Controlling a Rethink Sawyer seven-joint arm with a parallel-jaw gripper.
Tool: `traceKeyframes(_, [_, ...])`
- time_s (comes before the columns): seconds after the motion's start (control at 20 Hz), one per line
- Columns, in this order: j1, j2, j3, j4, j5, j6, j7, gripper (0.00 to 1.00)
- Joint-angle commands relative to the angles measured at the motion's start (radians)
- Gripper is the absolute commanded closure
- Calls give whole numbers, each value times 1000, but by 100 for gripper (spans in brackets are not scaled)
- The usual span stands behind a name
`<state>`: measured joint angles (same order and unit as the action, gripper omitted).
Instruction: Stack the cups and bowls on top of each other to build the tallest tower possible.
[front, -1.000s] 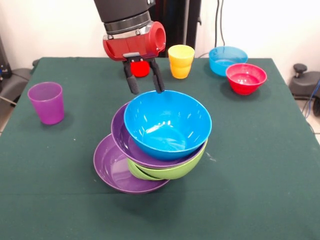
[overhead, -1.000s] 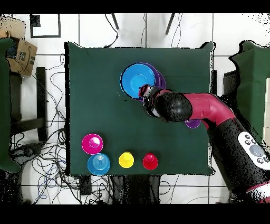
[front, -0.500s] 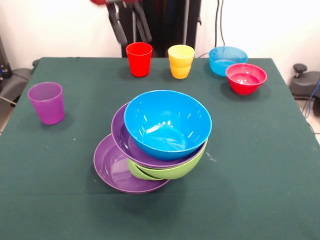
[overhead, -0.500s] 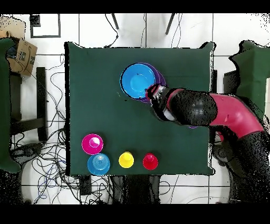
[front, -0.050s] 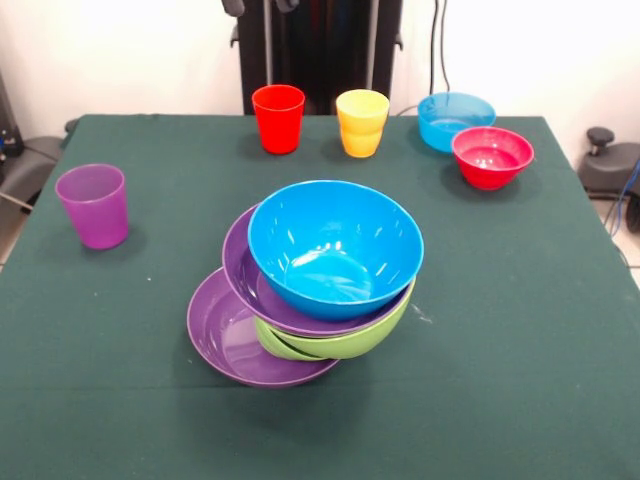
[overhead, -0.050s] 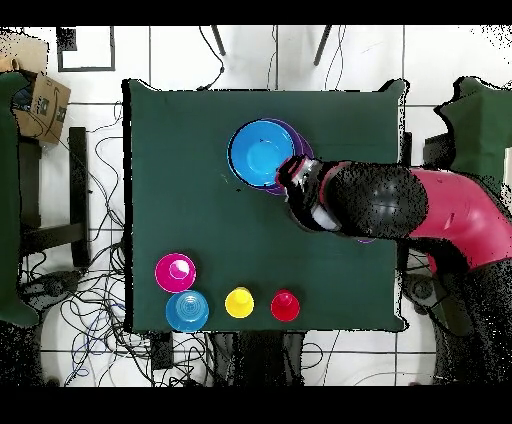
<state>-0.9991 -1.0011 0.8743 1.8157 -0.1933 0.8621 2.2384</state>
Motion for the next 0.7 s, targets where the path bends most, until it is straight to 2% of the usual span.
traceKeyframes(0.05, [22, 47, -3, 55, -39, -11, -121, 0])
traceKeyframes(0.2, [-1, 80, -6, 92, -67, -71, -135, 0])
traceKeyframes(0.4, [-41, 177, -21, 117, -134, -172, -178, 0])
traceKeyframes(0.55, [-82, 218, -19, 141, -167, -211, -207, 0])
traceKeyframes(0.7, [-136, 225, 4, 180, -187, -220, -232, 0])
